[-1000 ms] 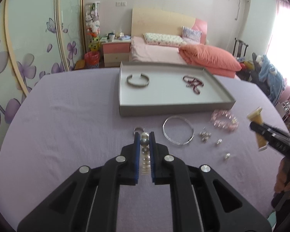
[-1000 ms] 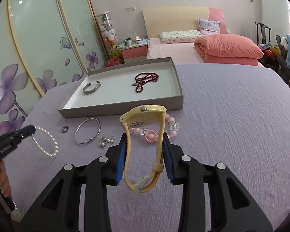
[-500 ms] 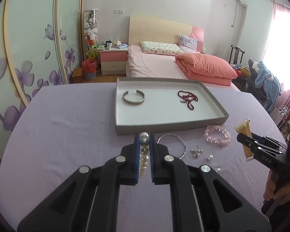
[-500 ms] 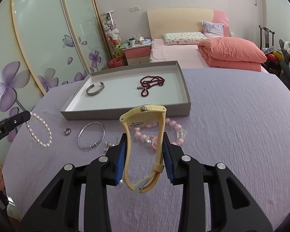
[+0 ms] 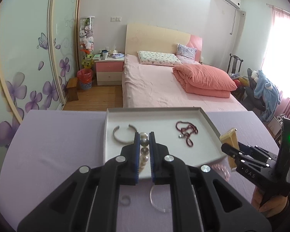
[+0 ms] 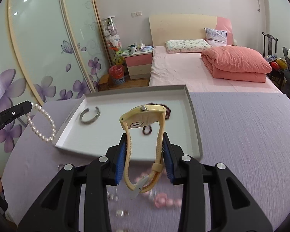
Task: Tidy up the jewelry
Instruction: 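Carry the watch and pearl bracelet into the tray and release both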
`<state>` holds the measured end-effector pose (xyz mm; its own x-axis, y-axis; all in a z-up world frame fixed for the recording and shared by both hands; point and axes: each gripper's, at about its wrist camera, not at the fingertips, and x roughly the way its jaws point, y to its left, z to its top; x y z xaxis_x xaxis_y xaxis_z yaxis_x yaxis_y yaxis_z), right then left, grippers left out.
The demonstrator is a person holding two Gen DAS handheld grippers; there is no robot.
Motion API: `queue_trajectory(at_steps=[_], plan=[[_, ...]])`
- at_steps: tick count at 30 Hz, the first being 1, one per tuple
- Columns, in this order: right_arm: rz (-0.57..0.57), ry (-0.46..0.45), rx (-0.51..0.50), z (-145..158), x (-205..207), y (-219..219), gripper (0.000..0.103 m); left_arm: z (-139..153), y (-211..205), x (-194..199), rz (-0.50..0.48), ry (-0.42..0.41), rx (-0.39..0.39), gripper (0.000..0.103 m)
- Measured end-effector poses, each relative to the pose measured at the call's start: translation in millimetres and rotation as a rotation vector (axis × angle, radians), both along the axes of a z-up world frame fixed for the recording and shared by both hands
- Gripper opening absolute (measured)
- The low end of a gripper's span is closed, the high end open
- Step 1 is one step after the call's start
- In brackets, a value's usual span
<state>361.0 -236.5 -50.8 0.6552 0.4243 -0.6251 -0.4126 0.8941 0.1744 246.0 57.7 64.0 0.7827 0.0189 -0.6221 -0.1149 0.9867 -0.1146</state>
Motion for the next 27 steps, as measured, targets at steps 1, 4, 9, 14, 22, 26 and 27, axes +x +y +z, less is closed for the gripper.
queue_trajectory(at_steps=[1,4,9,14,22,26,27], plan=[[-0.003,0.004,-0.003,-2,8,2,0.036,-2,1,9,0.000,0.003,-0.001,0.009],[-0.009,0.022,-0.015,-9,26,8,0.036,-7,2,32,-0.001,0.013,-0.003,0.009],[-0.023,0.078,-0.046,-28,54,15,0.037,-19,0,65,-0.009,0.035,-0.002,0.009],[-0.030,0.126,-0.073,-45,67,21,0.041,-28,-9,87,-0.032,0.049,0.005,0.009],[-0.031,0.123,-0.057,-45,65,13,0.056,-40,-18,106,-0.052,0.066,0.004,0.009],[-0.034,0.129,-0.027,-45,64,6,0.056,-45,-19,111,-0.059,0.071,0.001,0.009],[-0.033,0.133,-0.016,-44,63,4,0.057,-47,-20,112,-0.059,0.073,0.004,0.009]])
